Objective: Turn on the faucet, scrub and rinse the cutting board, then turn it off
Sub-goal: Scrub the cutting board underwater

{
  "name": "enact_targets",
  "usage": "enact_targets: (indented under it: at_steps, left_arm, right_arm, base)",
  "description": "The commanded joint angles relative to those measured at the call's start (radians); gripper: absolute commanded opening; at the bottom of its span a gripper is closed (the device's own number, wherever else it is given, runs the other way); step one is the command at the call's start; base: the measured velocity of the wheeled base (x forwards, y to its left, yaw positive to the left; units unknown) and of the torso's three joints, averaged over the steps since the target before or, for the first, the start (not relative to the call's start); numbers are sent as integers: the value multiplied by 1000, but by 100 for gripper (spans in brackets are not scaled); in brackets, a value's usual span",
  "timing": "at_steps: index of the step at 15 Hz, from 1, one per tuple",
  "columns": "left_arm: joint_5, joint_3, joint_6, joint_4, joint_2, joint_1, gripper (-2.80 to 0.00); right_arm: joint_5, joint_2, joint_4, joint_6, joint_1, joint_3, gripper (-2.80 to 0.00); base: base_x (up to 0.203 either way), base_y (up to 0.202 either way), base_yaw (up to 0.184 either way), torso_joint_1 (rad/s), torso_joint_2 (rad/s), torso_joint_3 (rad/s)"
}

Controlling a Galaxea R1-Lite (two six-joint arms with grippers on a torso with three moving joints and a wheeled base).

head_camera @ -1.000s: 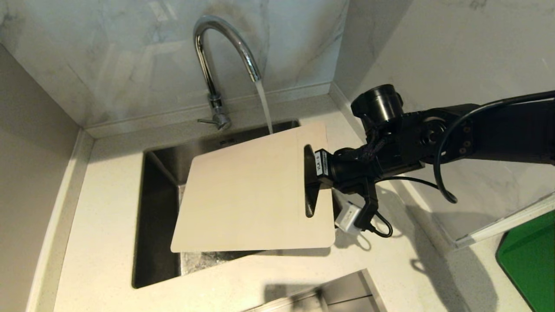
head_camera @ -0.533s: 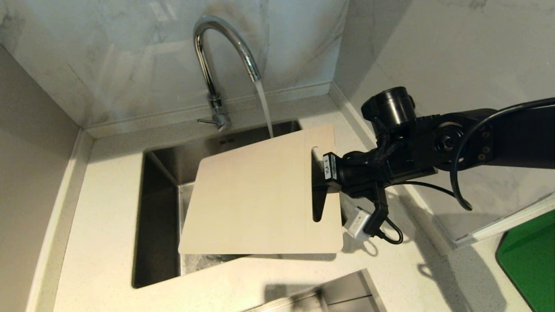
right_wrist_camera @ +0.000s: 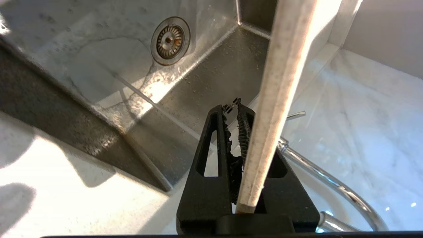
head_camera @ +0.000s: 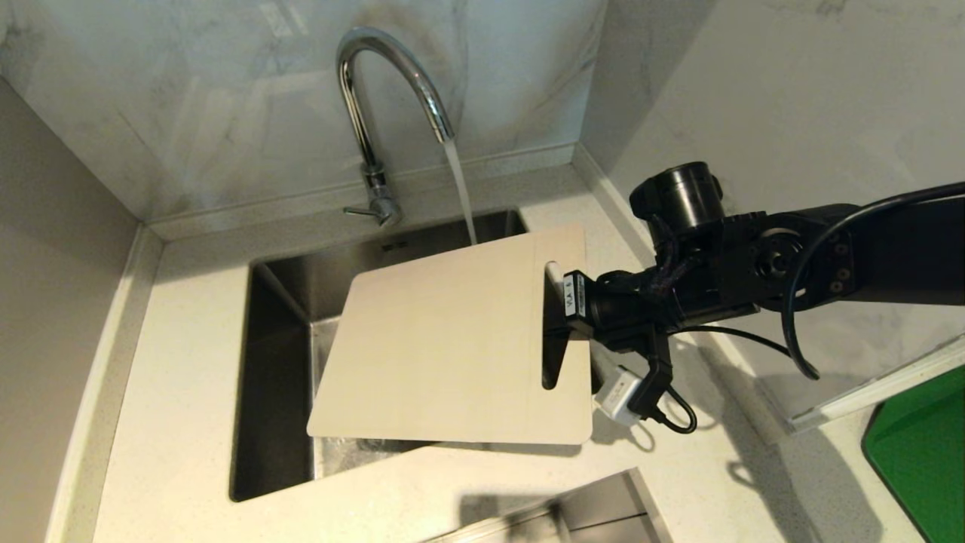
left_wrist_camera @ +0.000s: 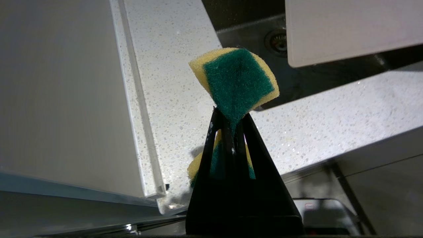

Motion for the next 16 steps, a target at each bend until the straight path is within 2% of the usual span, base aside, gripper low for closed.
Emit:
enact_targets:
  at_steps: [1, 3, 5, 9, 14, 16]
  left_arm:
    - [1, -23, 82, 24, 3, 0, -280]
    - [-14, -48, 150, 66, 14, 0, -280]
    - [-13, -132, 167, 71, 117, 1, -280]
    - [6, -387, 132, 20, 414, 4, -280]
    - [130, -655, 93, -58, 793, 9, -280]
    - [149, -753, 68, -67, 941, 45, -280]
  right_arm:
    - [4, 0, -8, -11, 0, 14, -280]
    - [4, 1, -8, -9, 0, 14, -280]
    - [4, 1, -8, -7, -1, 13, -280]
    - [4, 0, -10, 8, -1, 14, -280]
    - [4, 0, -10, 8, 0, 14, -280]
    - [4, -1, -9, 8, 0, 14, -280]
  base:
    - [0, 0, 0, 0, 0, 0]
    - [0, 0, 0, 0, 0, 0]
    - [0, 0, 0, 0, 0, 0]
    - [0, 0, 0, 0, 0, 0]
    - [0, 0, 0, 0, 0, 0]
    - [0, 0, 0, 0, 0, 0]
